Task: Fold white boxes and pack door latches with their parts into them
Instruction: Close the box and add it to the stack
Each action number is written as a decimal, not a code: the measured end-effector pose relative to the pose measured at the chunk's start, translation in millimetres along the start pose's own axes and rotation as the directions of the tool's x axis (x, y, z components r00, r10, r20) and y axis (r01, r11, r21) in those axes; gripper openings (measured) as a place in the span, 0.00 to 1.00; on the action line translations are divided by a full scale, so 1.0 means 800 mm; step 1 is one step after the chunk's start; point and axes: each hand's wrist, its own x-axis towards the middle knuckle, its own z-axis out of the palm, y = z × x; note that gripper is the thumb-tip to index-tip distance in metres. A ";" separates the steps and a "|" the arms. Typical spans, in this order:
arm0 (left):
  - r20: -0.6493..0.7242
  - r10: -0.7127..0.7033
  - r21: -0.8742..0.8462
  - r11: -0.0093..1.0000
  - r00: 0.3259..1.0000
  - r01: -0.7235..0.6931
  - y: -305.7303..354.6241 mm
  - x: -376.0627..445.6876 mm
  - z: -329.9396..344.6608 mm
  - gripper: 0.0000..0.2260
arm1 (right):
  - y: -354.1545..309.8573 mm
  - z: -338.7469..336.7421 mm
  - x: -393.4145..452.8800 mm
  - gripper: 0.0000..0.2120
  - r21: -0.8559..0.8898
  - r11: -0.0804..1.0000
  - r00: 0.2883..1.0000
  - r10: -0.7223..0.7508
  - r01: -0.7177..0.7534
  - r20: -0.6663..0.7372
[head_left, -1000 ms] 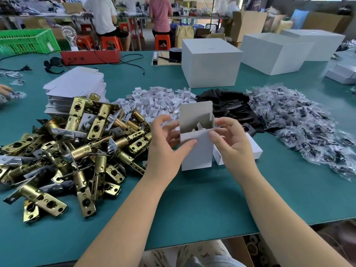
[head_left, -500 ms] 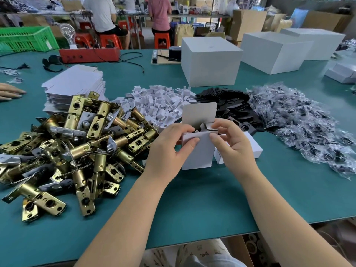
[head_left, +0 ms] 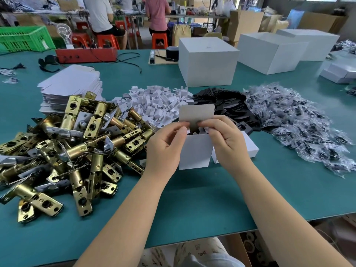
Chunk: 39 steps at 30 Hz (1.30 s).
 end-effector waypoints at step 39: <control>0.154 0.131 0.062 0.988 0.979 -0.142 -0.008 0.013 -0.018 0.10 | 0.003 0.014 -0.002 0.07 0.587 0.782 0.978 0.164 -0.210 0.132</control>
